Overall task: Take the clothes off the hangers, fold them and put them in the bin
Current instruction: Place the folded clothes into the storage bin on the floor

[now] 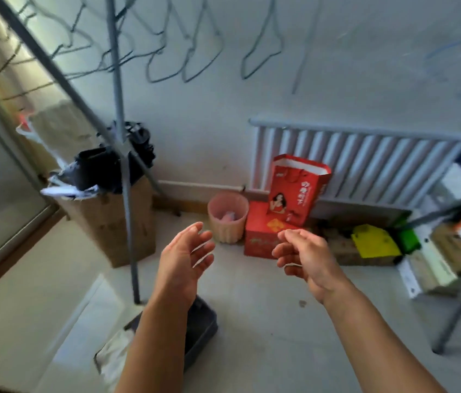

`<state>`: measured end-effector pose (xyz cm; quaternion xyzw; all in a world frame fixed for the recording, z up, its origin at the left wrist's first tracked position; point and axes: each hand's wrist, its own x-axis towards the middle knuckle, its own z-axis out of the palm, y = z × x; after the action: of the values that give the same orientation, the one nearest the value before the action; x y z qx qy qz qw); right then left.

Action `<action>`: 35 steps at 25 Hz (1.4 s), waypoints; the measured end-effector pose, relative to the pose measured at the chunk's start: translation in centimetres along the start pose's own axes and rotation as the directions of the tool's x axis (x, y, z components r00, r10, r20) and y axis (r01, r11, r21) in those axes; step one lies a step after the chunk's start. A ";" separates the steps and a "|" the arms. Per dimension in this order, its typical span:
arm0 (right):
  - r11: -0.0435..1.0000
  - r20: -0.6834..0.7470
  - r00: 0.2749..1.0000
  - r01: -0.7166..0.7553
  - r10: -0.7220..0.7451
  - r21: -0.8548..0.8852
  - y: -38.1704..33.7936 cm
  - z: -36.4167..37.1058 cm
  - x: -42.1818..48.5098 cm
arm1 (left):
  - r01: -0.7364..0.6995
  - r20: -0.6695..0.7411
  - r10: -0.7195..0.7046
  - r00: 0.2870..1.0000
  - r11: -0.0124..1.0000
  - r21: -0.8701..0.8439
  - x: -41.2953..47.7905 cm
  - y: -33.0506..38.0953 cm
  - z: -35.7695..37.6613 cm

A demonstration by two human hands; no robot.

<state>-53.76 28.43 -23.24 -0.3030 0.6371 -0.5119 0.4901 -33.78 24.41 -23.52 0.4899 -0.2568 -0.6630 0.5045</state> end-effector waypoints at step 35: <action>0.561 -0.491 0.621 -0.099 -0.611 -0.822 -25.3 -58.9 8.1 | -0.237 0.591 0.061 0.805 0.945 0.225 -16.5 -15.8 53.6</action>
<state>-114.46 34.82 -2.04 -0.3508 0.8740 -0.3244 -0.0884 -88.89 37.04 -9.51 0.3124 -0.5288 -0.6932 0.3772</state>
